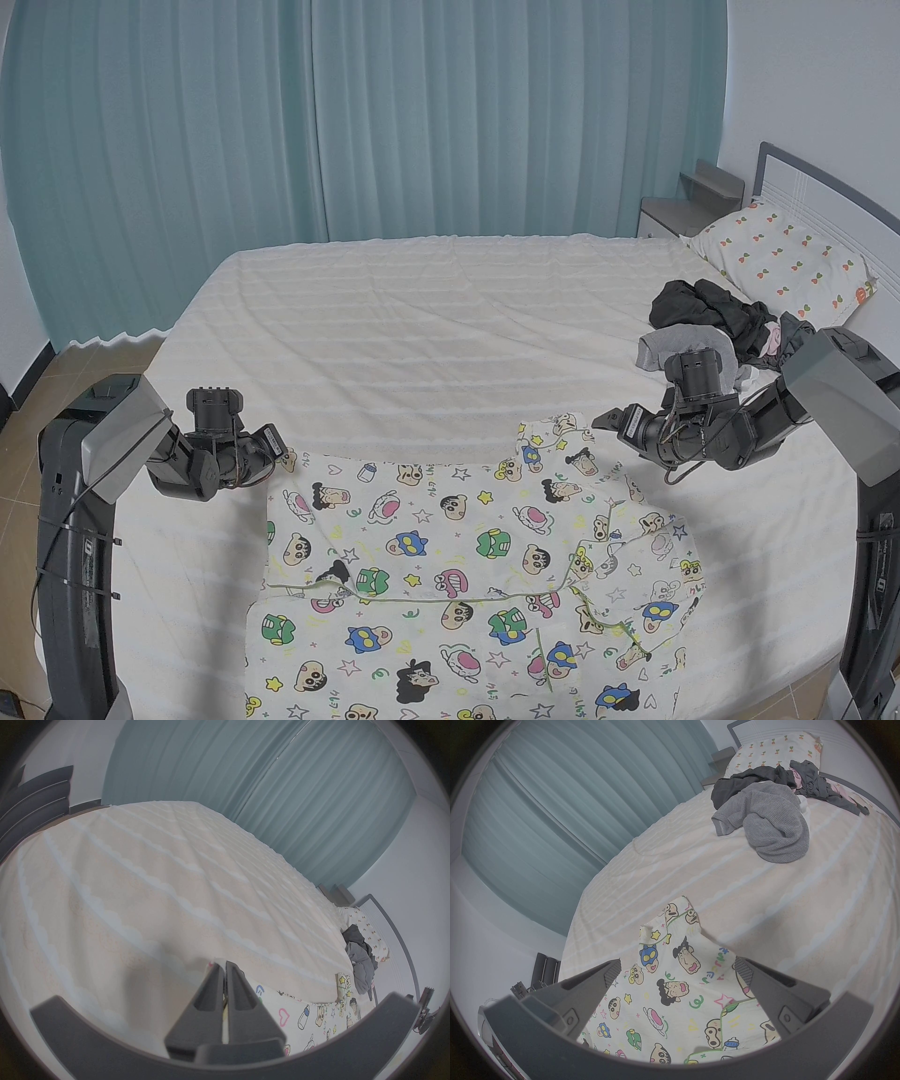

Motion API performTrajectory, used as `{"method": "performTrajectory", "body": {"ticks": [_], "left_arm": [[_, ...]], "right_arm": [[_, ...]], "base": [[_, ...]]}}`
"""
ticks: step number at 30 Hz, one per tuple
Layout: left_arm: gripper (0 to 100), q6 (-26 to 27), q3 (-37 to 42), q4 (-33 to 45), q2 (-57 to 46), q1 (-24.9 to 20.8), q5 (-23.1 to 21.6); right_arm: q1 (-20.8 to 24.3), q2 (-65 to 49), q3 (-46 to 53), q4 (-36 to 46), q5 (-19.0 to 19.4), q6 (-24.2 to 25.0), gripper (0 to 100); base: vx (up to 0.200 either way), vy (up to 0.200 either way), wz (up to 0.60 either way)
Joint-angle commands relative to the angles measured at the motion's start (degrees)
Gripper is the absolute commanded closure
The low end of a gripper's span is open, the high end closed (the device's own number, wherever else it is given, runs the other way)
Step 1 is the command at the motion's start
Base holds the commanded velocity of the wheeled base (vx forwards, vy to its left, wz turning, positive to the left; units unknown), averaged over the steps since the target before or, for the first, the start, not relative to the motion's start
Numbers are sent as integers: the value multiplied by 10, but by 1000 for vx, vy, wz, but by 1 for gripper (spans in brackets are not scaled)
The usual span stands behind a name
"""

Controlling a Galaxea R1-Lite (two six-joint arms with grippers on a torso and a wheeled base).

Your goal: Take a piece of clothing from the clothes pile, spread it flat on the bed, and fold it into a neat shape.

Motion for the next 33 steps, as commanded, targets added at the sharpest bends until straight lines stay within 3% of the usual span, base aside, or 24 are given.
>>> {"method": "performTrajectory", "body": {"ticks": [1, 13, 14, 20, 23, 27, 30, 33], "left_arm": [[100, 0, -3, -1, 6, 1, 0], [100, -1, -36, 3, 15, 6, 28], [0, -1, -36, 4, 15, 6, 28], [0, -1, -29, 4, 15, 7, 29], [0, -4, 12, 4, -11, 11, 22], [0, -16, 119, -2, -94, 11, -9], [0, -19, 211, -17, -167, 11, -56], [0, -33, 337, -45, -246, 8, -90]], "right_arm": [[0, 4, -3, 0, 0, 0, 0], [0, 7, -6, 0, 0, 0, 0], [0, 7, -6, 0, 0, 0, 0], [-1, 8, -4, 1, -1, -2, 0], [-1, 3, -3, 1, -2, -2, 0], [5, -31, -3, 8, -1, -2, 0], [20, -62, 12, 12, -8, -2, 0], [26, -121, 80, 15, -10, -6, 0]], "base": [[0, 0, 0], [0, 0, 0], [0, 0, 0], [0, 0, 0], [0, 0, 0], [0, 0, 0], [0, 0, 0], [0, 0, 0]]}}
